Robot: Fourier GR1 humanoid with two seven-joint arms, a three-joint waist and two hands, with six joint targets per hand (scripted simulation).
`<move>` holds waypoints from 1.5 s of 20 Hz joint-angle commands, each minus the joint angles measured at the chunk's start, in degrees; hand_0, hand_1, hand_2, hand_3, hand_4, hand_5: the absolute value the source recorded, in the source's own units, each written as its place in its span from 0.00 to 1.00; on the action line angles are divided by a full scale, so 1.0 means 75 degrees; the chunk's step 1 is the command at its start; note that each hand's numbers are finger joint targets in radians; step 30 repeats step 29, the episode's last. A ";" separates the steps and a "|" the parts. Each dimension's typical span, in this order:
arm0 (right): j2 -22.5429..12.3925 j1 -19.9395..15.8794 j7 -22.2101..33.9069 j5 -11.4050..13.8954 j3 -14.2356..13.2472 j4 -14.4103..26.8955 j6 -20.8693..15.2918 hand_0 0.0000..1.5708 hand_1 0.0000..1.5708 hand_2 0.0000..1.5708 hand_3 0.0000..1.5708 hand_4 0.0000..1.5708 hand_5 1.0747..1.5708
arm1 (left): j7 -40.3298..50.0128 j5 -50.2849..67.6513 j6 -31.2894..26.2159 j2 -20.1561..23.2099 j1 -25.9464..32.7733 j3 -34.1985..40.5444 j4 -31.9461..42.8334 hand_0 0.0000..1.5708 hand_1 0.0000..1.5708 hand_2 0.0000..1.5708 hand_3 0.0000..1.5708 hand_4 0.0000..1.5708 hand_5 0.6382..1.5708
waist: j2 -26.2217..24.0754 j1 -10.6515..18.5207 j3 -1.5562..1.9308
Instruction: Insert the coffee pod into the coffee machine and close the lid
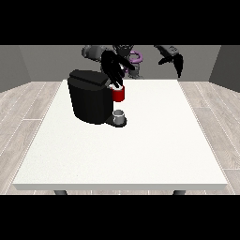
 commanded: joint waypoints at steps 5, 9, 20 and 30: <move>0.0534 -0.0899 -0.0929 -0.0198 0.0234 -0.0814 0.0109 0.00 0.00 0.00 0.00 0.00 1.00 | -0.0061 -0.0005 -0.0250 -0.0090 -0.0486 -0.0308 -0.0046 0.00 0.00 0.00 0.00 0.18 1.00 | 0.0535 0.1352 -0.0325; 0.0438 -0.0936 -0.0871 -0.0344 -0.0096 -0.0918 0.0091 0.00 0.00 0.00 0.00 0.00 1.00 | 0.0190 -0.0031 -0.0254 -0.0185 -0.0990 -0.0444 -0.0098 0.00 0.00 0.00 0.00 0.17 1.00 | 0.0847 0.1503 -0.0314; 0.0917 -0.1577 -0.2807 -0.0537 -0.0026 0.0154 0.0208 0.00 0.00 0.00 0.00 0.00 1.00 | 0.0607 -0.0219 -0.0031 -0.0378 -0.0933 -0.0724 -0.0672 0.00 0.00 0.00 0.00 0.17 1.00 | 0.1065 0.1147 -0.0347; 0.2979 0.0358 -0.3711 -0.0458 0.1385 -0.0537 -0.0035 0.00 0.00 0.00 0.00 0.17 1.00 | 0.0344 0.0238 -0.0132 -0.0021 0.0689 0.0001 -0.0184 0.00 0.00 0.00 0.00 0.17 1.00 | -0.0641 -0.0245 -0.0348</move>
